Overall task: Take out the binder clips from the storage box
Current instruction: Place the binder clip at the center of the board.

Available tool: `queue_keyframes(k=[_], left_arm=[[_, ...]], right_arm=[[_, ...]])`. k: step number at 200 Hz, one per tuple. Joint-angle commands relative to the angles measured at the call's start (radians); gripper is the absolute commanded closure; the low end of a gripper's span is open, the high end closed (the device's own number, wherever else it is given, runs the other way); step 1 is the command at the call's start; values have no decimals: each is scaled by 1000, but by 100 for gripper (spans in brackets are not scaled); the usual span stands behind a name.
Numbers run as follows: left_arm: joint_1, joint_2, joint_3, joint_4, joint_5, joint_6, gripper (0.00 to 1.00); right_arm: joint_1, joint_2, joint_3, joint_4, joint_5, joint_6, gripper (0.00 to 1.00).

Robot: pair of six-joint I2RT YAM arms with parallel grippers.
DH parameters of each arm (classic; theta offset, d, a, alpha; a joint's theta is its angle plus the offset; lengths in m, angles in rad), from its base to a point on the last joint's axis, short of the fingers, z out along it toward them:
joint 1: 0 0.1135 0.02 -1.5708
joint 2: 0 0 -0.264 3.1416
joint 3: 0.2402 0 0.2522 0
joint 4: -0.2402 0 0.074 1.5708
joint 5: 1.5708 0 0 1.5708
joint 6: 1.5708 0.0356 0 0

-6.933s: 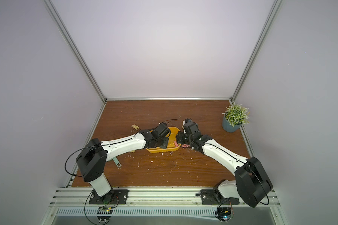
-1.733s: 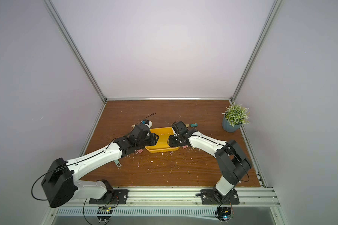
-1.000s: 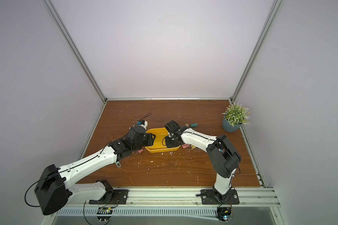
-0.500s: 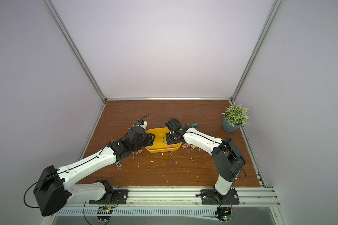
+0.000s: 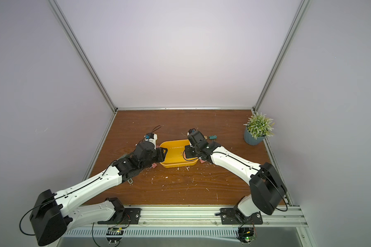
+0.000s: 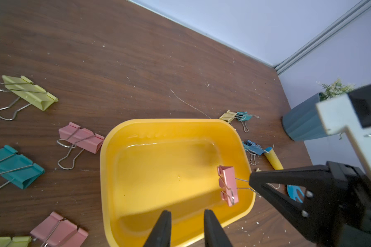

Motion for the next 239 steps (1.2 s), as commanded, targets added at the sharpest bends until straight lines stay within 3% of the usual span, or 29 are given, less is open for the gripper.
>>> queue_keyframes(k=[1,75,127,147,182,239], left_arm=[[16,-62,-35,20,-68,-26,68],[160,-157,-88,-12,-33,-58,63],[483,-168,-177,47,275,-109,61],[558,-169,-203,68,342,-120,58],[571,-182,-182,18,288,-65,45],[573,-165,-119,-116,63,50,15]], right_arm=[[13,-107,-40,127,26,-57,100],[223,-188,-103,176,69,-299,100],[414,-112,-111,250,78,-481,100],[471,-47,-85,256,95,-544,100],[539,89,0,241,139,-610,100],[587,297,157,201,265,-676,100]])
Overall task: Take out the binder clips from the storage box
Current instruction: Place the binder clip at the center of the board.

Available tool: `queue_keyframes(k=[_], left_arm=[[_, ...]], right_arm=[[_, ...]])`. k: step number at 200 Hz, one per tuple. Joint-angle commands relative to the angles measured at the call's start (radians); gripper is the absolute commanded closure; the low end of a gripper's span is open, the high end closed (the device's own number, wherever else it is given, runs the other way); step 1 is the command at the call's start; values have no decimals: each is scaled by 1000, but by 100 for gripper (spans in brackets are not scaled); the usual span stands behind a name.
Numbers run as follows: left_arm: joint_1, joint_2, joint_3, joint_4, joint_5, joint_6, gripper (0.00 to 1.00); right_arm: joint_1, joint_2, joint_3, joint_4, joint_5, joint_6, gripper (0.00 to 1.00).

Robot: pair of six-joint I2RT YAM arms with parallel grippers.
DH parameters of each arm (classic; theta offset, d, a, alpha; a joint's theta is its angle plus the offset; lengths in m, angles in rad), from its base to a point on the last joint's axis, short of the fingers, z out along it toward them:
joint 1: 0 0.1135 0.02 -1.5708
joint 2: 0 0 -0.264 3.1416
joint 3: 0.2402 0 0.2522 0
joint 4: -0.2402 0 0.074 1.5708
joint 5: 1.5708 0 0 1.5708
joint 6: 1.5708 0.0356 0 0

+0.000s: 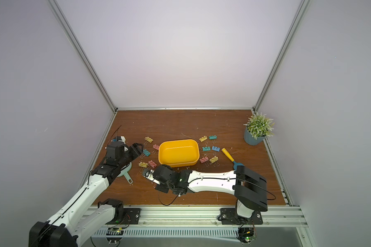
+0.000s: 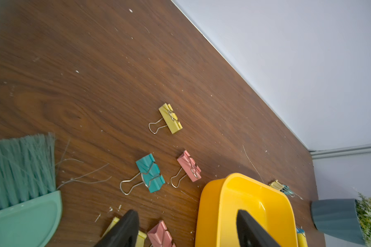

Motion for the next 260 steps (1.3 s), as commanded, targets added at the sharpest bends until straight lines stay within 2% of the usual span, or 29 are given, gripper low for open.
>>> queue_keyframes(k=[1,30,62,114,157,184,221,234,260], left_arm=[[12,3,40,-85,-124,75,15],[14,2,70,-121,-158,161,1],[14,-26,71,-146,-207,191,1],[15,-31,49,-174,-268,197,1],[15,-22,46,-166,-260,196,1],[15,-27,40,-164,-254,191,1],[16,-29,44,-154,-228,201,1],[15,-32,47,-147,-214,207,1],[15,-42,41,-128,-183,220,1]], right_arm=[[16,49,77,-6,87,-59,100],[23,129,142,-37,138,-88,98],[23,190,192,-49,222,-103,97],[24,244,213,-49,240,-123,94],[25,273,238,-37,238,-141,92],[25,290,257,-48,245,-142,82],[26,227,241,-3,208,-105,66],[26,158,194,64,150,-92,64],[26,22,95,188,134,-71,62]])
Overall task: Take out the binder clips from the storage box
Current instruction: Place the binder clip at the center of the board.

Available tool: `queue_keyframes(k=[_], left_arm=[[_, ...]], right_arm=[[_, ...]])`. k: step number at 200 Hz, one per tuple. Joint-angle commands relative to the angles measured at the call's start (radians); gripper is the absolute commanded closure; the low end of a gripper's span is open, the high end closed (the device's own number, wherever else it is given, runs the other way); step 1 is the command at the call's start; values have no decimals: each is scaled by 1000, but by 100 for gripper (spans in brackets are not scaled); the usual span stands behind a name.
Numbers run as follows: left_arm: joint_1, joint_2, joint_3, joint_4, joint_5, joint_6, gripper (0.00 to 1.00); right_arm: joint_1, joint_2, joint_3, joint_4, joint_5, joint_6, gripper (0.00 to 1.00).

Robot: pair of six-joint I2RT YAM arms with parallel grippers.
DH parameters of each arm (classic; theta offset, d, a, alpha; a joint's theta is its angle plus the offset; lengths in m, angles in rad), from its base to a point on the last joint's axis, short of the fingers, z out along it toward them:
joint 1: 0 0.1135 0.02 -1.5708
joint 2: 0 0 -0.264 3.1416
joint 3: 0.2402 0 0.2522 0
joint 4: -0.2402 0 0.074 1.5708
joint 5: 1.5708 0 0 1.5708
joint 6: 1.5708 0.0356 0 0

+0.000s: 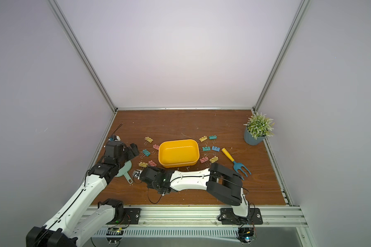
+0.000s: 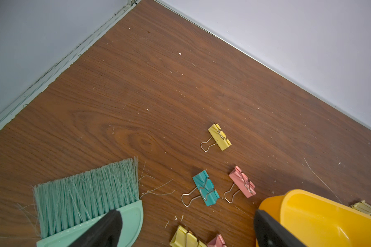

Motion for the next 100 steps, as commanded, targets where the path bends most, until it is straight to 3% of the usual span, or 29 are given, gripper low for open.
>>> queue_keyframes(k=[1,52,100], left_arm=[[12,-16,-8,19,37,31,1],[12,-38,-31,99,97,21,1],[12,-39,-38,166,156,20,1]], right_arm=[[5,-171,-46,150,-32,40,62],[-19,-412,-252,386,207,51,62],[-160,-714,-519,582,454,144,38]])
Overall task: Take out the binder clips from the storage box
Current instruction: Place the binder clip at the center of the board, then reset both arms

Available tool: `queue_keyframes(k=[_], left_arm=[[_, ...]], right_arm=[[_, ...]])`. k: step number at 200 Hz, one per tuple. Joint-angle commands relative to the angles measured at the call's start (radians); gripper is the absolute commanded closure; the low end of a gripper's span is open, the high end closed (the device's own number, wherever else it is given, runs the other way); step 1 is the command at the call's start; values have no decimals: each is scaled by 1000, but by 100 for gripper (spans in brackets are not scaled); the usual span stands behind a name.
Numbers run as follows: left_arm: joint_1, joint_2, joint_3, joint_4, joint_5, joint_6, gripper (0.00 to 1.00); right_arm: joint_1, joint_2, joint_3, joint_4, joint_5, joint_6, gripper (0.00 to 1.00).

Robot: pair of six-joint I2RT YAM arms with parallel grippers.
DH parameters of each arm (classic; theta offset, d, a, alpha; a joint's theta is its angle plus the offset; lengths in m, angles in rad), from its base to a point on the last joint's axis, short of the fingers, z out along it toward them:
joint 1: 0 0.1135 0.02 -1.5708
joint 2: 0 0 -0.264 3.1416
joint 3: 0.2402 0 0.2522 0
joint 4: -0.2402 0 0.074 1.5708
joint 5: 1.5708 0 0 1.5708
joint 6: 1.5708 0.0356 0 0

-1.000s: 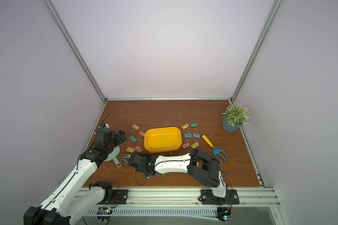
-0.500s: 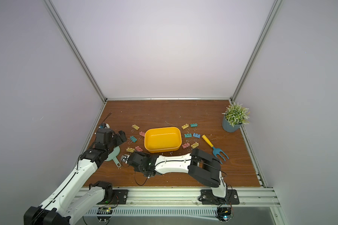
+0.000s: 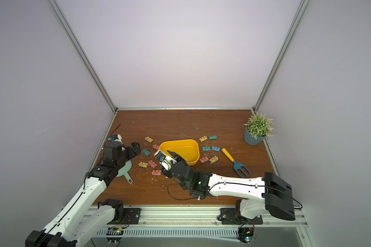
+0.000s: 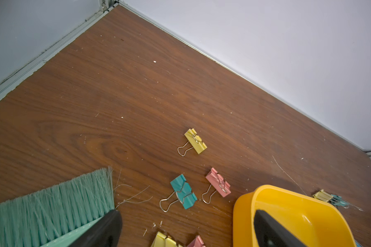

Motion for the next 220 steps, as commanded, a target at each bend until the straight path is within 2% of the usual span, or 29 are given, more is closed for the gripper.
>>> queue_keyframes(k=[1,16,22,31,48,73,95,131,151,178,196,220], left_arm=[[10,-2,-8,62,57,13,1],[-8,19,-3,83,82,6,1],[-26,31,1,88,83,5,1],[-65,49,9,98,76,11,1],[-137,100,29,108,73,19,1],[-207,196,68,107,88,19,1],[-264,272,99,99,80,27,1],[-284,352,114,123,148,11,1],[-289,378,126,107,154,10,1],[-290,360,127,128,55,42,1],[-290,343,143,140,-94,81,1],[-284,308,103,261,-336,174,1]], right_arm=[[-80,-132,-76,142,182,88,38],[-192,-205,-117,47,157,212,34],[-245,-226,-116,-36,131,303,33],[-331,-250,-112,-148,42,422,31],[-458,-261,-115,-274,-122,545,31],[-559,-224,-122,-377,-289,652,30],[-633,-179,-136,-394,-465,702,30],[-697,-116,-142,-412,-566,730,29],[-727,-113,-126,-453,-484,691,26],[-754,-160,-131,-433,-229,565,19],[-780,-210,-196,-287,-66,430,9],[-834,-244,-319,-15,70,274,8]])
